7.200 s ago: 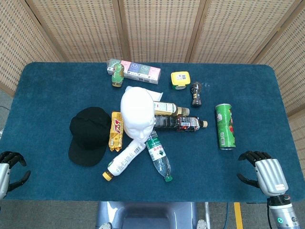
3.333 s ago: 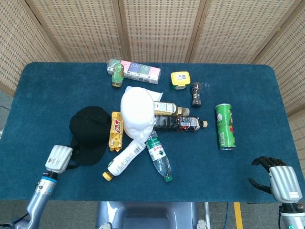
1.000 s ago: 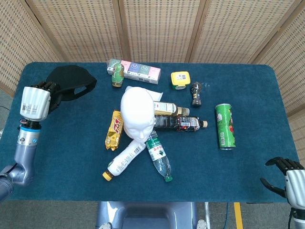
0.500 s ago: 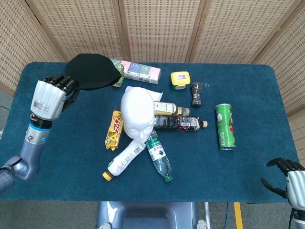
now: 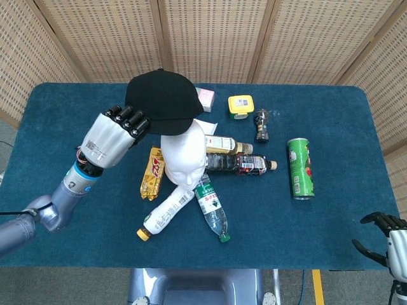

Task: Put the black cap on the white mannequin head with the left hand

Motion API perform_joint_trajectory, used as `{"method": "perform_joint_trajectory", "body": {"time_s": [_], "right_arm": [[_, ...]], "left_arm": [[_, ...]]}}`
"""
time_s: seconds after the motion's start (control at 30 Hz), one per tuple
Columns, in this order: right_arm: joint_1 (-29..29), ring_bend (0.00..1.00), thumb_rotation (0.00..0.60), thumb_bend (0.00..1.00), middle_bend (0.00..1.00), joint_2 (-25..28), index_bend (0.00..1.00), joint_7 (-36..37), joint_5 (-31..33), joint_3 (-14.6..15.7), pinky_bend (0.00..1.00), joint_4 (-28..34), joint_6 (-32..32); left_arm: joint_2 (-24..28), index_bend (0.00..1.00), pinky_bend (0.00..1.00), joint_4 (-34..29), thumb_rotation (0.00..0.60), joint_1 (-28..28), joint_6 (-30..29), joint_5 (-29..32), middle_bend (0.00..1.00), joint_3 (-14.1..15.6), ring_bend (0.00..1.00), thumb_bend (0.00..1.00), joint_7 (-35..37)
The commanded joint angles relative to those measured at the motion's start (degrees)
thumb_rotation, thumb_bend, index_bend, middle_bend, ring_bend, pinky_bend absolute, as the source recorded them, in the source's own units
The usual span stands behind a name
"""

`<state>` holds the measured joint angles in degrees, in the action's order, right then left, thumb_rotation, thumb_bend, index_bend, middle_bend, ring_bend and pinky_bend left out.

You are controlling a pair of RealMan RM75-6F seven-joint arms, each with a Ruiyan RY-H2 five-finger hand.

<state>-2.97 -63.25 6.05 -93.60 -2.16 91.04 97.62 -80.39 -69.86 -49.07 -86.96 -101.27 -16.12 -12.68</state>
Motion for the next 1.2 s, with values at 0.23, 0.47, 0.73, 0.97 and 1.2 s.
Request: {"method": "perform_joint_trajectory", "body": {"time_s": [0.23,0.47,0.73,0.97,1.2], "right_arm": [[-0.27,0.48,0.6,0.12,0.48,-0.27,0.47,0.79,0.28,0.0,0.49,-0.8,0.04],[-0.31,0.48,0.6,0.12,0.48,-0.45,0.47,1.39,0.33,0.06,0.49,-1.3,-0.17],[-0.53,0.48,0.6,0.12,0.48,-0.7,0.47,1.94,0.44,0.15,0.49,-1.88,-0.15],[-0.61,0.48,0.6,0.12,0.48,-0.86,0.47,2.23,0.37,0.15,0.49,-2.22,-0.06],[-0.7,0.48,0.6,0.12,0.48,-0.74,0.47,2.2,0.38,0.16,0.49,-2.21,-0.07]], "left_arm": [[-1.11,0.88,0.82,-0.04,0.6,-1.58,0.99,-2.56,0.64,2.31,0.59,0.46,-1.89],[-1.23,0.88,0.82,-2.18,0.6,-0.74,0.28,-3.99,0.64,4.29,0.59,0.45,-3.17],[-1.31,0.88,0.81,-5.25,0.6,0.17,0.77,-5.78,0.64,6.64,0.59,0.44,-5.58],[-1.44,0.88,0.79,-6.76,0.6,0.51,2.27,-6.65,0.64,8.03,0.59,0.42,-7.38],[-1.12,0.84,0.76,-8.32,0.6,1.26,3.57,-6.25,0.64,8.49,0.56,0.36,-9.11]]}}
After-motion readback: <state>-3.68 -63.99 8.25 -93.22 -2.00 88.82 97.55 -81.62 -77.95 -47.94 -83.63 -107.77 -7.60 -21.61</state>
